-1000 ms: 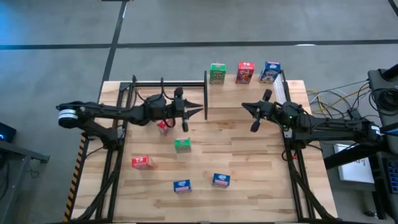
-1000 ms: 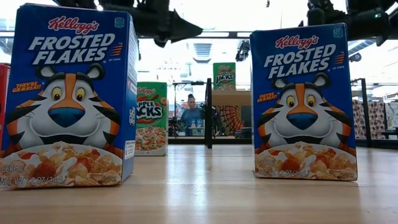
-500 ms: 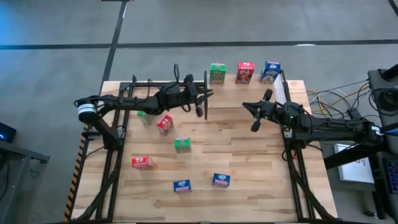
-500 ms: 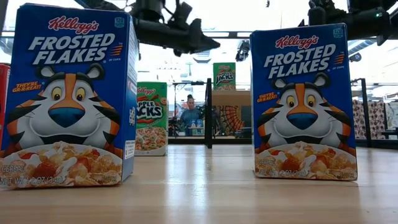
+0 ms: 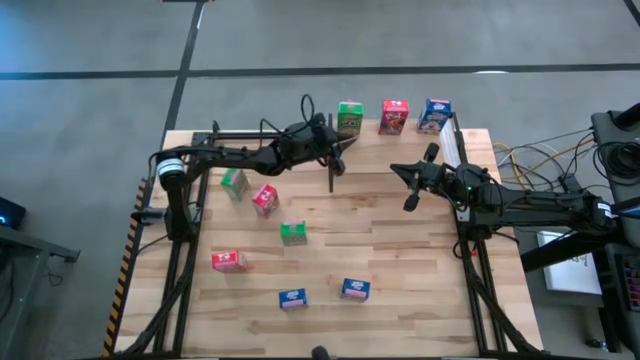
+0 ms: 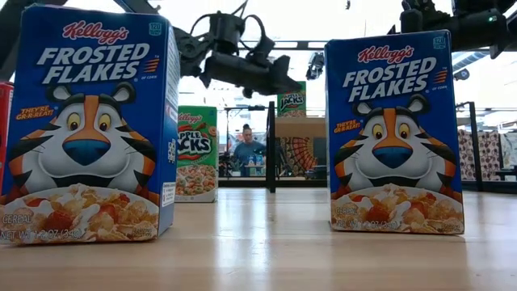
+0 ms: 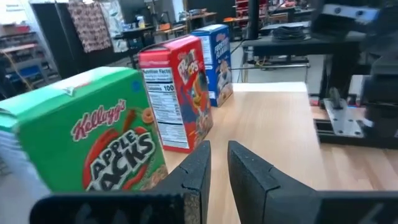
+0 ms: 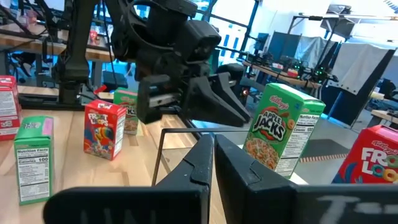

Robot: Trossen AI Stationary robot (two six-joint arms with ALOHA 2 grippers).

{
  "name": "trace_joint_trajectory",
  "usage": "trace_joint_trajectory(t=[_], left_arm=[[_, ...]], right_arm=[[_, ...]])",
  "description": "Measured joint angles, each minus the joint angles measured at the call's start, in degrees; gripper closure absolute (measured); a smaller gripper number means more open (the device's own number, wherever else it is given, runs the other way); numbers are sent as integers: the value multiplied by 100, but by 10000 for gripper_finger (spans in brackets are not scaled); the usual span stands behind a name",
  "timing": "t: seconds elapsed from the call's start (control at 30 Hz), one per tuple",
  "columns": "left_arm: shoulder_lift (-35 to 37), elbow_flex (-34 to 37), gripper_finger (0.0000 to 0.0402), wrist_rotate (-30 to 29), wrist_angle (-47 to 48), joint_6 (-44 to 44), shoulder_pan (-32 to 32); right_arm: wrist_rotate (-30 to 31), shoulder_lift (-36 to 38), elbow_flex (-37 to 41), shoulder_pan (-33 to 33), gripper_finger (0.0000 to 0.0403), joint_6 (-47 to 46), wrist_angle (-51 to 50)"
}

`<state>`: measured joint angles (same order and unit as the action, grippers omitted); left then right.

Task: Stack cereal on shelf
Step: Adjust the green cereal box on the shelf

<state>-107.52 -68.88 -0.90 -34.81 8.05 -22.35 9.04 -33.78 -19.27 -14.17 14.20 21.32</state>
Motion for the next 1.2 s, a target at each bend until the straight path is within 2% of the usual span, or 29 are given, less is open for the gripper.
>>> trace_joint_trajectory(t=[0.13, 0.3, 0.77, 1.2], left_arm=[[-104, -127, 364, -574, 122, 1, -20], [-114, -125, 364, -711, 92, -163, -108], [-466, -568, 364, -759, 232, -481, -157], [-531, -619, 364, -763, 229, -565, -177]], right_arm=[[0, 0, 0, 0, 394, 0, 1], [4, 0, 0, 0, 394, 30, 0], [13, -2, 0, -9, 394, 46, 2], [13, -3, 0, -9, 394, 81, 4]])
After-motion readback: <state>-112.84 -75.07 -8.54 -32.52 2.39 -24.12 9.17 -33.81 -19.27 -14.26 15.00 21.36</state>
